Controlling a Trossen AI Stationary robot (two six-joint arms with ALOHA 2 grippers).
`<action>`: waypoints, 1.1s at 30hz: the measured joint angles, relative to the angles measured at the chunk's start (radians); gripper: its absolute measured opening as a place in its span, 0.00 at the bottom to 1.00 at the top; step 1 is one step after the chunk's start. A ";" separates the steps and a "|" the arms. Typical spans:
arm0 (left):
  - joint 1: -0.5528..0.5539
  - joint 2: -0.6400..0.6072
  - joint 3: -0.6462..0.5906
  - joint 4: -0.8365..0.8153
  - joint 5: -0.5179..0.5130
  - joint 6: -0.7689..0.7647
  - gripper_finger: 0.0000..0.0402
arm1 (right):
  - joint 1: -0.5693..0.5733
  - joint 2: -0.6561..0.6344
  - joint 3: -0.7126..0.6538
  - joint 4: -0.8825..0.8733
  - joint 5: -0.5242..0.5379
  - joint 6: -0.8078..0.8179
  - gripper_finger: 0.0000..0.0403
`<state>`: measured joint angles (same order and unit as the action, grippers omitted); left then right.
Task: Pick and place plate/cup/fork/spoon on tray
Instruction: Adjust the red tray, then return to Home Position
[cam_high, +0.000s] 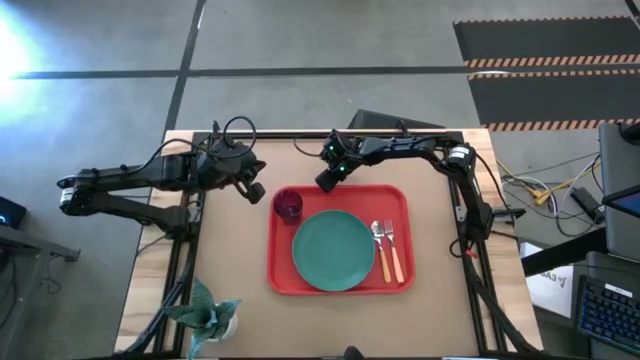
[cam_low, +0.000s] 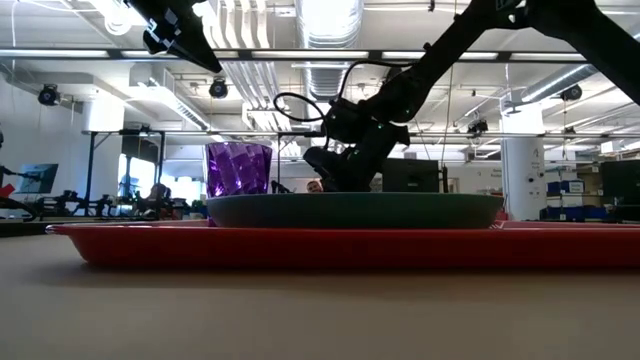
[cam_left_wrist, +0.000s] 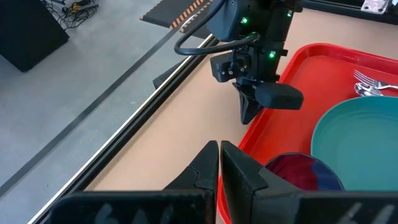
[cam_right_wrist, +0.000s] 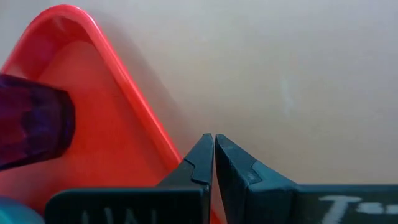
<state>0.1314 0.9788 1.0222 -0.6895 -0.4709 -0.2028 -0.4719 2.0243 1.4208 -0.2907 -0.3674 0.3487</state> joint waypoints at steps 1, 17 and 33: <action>0.000 0.000 0.000 0.000 0.000 0.000 0.00 | -0.001 0.000 0.001 0.000 0.000 0.000 0.02; 0.000 0.000 -0.001 -0.011 0.018 0.000 0.00 | -0.048 -0.086 0.126 -0.237 0.141 -0.119 0.02; -0.003 -0.196 0.020 -0.121 0.042 -0.028 0.00 | 0.031 -0.717 0.136 -0.384 0.159 -0.253 0.02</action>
<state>0.1287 0.7826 1.0420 -0.8101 -0.4289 -0.2312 -0.4405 1.3074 1.5572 -0.6746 -0.2081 0.0954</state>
